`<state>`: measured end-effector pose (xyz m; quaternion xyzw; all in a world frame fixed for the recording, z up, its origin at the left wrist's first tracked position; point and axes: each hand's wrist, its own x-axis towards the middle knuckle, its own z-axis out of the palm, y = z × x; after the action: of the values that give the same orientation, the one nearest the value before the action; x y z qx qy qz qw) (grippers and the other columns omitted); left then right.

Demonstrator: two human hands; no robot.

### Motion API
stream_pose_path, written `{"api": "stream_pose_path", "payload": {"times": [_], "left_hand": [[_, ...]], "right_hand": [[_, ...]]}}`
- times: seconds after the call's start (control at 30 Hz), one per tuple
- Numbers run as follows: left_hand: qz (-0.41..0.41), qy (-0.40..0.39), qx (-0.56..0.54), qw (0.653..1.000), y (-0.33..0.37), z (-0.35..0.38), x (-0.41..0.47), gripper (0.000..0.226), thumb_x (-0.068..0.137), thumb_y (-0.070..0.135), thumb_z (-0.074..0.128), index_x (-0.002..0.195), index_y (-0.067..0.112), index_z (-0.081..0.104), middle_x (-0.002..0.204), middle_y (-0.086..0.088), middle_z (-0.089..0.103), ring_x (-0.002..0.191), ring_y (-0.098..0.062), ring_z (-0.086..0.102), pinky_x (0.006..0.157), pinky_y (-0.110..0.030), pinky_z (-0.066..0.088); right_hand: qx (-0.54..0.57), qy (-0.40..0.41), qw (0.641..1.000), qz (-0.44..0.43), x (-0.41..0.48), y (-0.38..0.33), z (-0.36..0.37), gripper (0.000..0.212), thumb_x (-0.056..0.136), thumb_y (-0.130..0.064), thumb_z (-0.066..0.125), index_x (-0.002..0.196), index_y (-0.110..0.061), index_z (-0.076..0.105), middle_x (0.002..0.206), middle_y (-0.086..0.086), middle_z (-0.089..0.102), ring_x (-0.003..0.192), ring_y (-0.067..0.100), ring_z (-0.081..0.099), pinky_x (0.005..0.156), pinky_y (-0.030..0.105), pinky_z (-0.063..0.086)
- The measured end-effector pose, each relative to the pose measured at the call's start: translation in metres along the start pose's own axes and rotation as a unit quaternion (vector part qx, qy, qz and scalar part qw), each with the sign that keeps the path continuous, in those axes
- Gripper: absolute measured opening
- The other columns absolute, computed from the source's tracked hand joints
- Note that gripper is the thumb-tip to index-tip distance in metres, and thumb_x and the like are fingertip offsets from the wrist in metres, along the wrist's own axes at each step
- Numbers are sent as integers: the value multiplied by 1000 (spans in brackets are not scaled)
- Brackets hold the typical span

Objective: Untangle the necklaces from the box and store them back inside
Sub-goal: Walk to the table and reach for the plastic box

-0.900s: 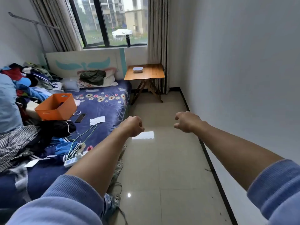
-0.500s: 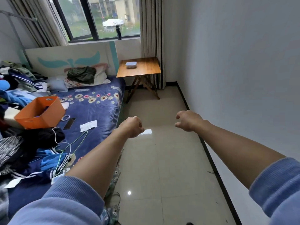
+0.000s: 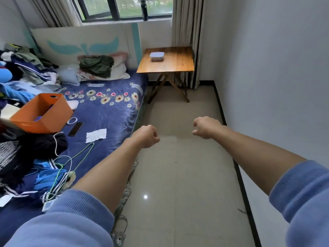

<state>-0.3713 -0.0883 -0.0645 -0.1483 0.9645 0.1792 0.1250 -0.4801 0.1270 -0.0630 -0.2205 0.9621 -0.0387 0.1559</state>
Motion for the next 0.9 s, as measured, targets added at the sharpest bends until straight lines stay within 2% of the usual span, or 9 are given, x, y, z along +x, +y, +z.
{"api": "stream_pose_path", "payload": {"times": [0.3,0.43,0.77,0.9], "left_hand": [[-12,-23,-10,1000,-49,-24,168,24,89,31,62,99,11,68,103,-11,68,94,-29,63,86,-41,55],[-14,-54,3,998,-69,-42,245,23,89,32,61,98,13,68,102,-12,68,93,-30,63,84,-39,55],[12,-93,26,995,-66,-83,436,24,89,33,60,99,12,67,103,-10,67,94,-29,62,83,-35,53],[5,-99,23,995,-68,-96,517,24,90,32,60,99,11,68,101,-10,68,92,-28,62,82,-34,53]], "right_hand": [[-3,-30,1000,-6,184,-15,-7,35,90,-39,58,120,-20,58,123,7,60,108,30,58,86,36,48],[11,-46,999,15,257,-23,-15,36,88,-40,59,120,-22,59,123,7,60,107,30,58,78,33,44],[35,-52,996,56,426,7,-59,37,87,-40,60,120,-22,59,121,8,62,105,31,59,85,36,49],[46,-63,995,59,512,20,-67,35,86,-36,59,118,-24,59,119,6,61,104,31,59,80,35,47]]}}
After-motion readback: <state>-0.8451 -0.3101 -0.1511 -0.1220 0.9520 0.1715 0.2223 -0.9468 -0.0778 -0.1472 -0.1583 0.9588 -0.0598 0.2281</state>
